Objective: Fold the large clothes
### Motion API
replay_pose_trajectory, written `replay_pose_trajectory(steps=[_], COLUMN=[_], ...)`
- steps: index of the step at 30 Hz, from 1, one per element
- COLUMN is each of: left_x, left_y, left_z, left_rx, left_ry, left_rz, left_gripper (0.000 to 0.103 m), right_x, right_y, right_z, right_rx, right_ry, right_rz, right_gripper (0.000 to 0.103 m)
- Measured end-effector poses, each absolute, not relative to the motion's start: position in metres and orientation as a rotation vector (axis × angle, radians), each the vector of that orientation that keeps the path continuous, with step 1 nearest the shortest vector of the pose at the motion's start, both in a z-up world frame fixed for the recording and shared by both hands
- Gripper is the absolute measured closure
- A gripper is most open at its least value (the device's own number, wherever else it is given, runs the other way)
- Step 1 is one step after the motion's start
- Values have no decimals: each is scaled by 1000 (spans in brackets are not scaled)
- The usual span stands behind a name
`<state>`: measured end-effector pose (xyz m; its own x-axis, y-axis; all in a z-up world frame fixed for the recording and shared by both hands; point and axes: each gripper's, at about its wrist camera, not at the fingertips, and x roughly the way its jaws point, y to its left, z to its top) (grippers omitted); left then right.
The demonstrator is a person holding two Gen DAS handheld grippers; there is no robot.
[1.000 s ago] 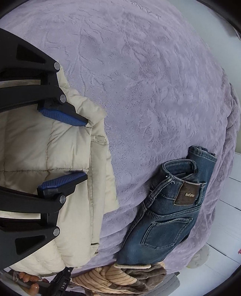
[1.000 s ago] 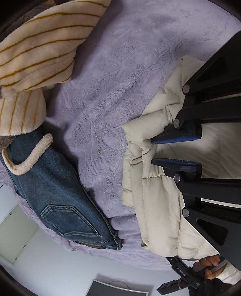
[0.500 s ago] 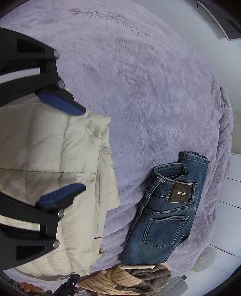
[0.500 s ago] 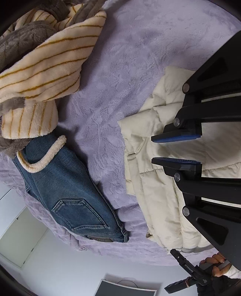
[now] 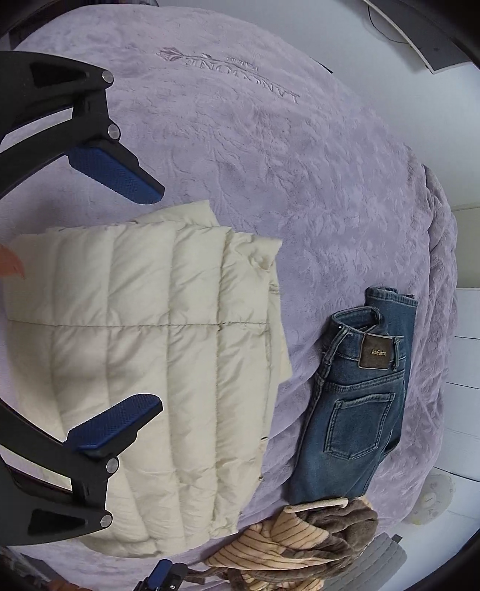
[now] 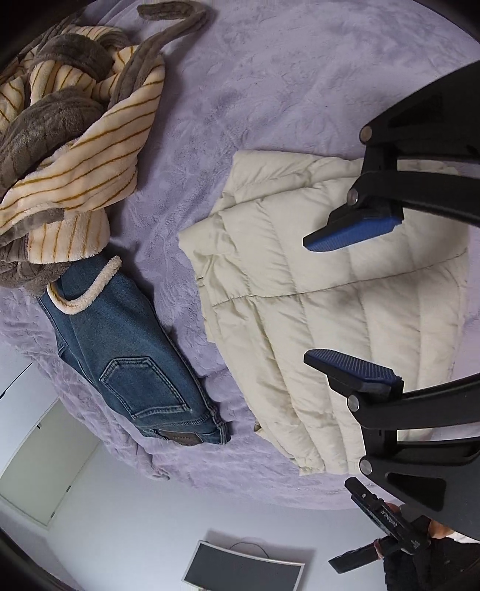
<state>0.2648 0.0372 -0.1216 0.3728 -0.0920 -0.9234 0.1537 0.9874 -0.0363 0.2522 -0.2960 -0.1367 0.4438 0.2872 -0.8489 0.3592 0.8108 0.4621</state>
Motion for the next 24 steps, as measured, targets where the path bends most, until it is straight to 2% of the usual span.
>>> replay_pose_trajectory(steps=[4,14,24], left_x=[244,194,164], left_y=[42,59,75], left_z=[-123,-135,-152], left_rx=[23,-29,-57], left_ry=[1218,1308,1366], left_rz=[-154,-158,-131], left_gripper=[0,0,0], right_x=[230,170,122], right_y=[-286,-275,-261], right_z=[-131,-131,-158], right_rx=[682,821,905], right_ry=[1134,1152,1233], right_rz=[-30,-26,-33], right_gripper=[22,16,15])
